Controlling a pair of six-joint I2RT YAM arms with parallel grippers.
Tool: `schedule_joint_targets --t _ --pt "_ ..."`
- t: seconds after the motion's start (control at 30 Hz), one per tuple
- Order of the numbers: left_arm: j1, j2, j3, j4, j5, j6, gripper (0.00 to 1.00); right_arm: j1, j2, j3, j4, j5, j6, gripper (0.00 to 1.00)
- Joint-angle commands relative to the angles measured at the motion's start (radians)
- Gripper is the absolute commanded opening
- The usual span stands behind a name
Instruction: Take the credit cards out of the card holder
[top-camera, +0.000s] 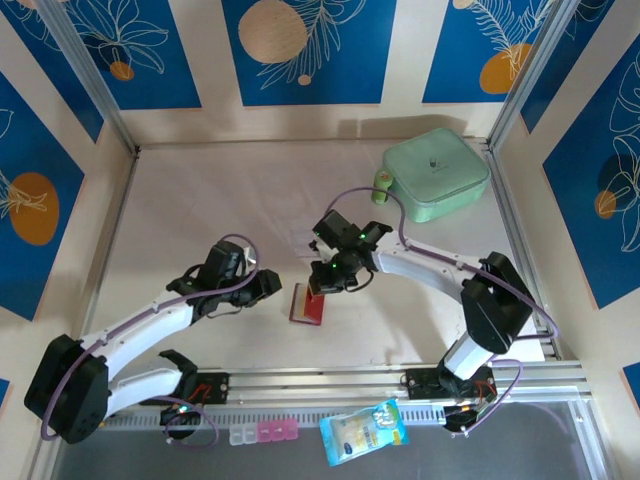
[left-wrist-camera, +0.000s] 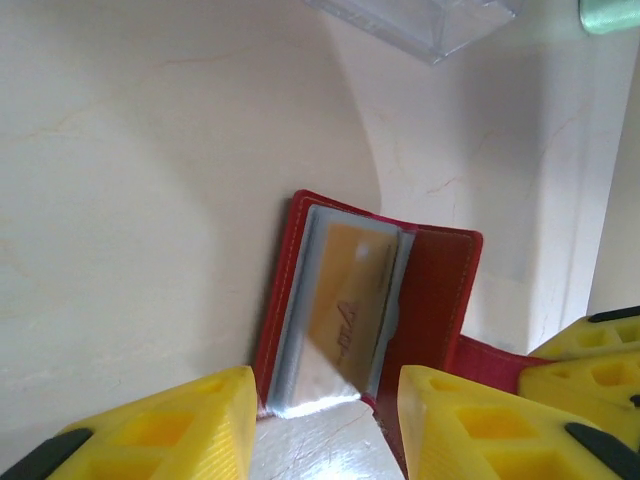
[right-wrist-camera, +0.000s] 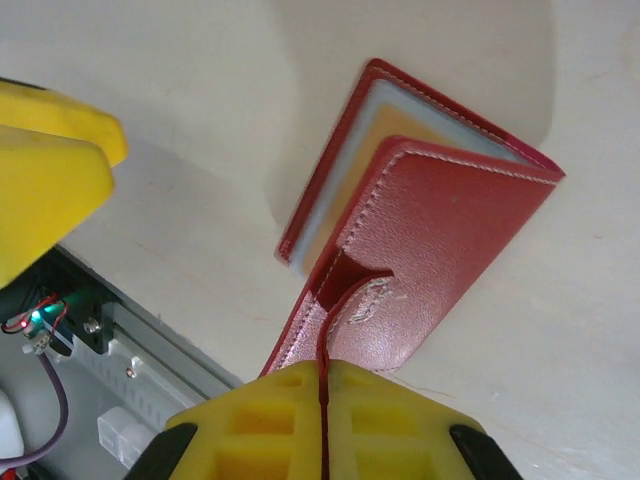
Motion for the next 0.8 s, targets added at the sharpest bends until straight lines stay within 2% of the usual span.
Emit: schedule_joint_targets --t 0.0,0.17,0.4,0.77 --pt "0.009 0.02 0.013 -0.011 0.056 0.034 0.42 0.023 0.014 0.033 -0.043 -0.011 -0.007 0.0" --pt "-0.005 0.092 0.017 0.037 0.102 0.039 0.38 0.017 -0.026 0.001 -0.047 0.014 0.004 0.0" --pt "-0.058 0.233 0.047 0.097 0.116 0.025 0.17 -0.044 -0.11 -0.101 -0.059 0.039 0.012 0.0" --pt "-0.107 0.33 0.059 0.091 0.086 0.003 0.0 -0.132 -0.137 -0.244 -0.033 0.054 -0.014 0.0"
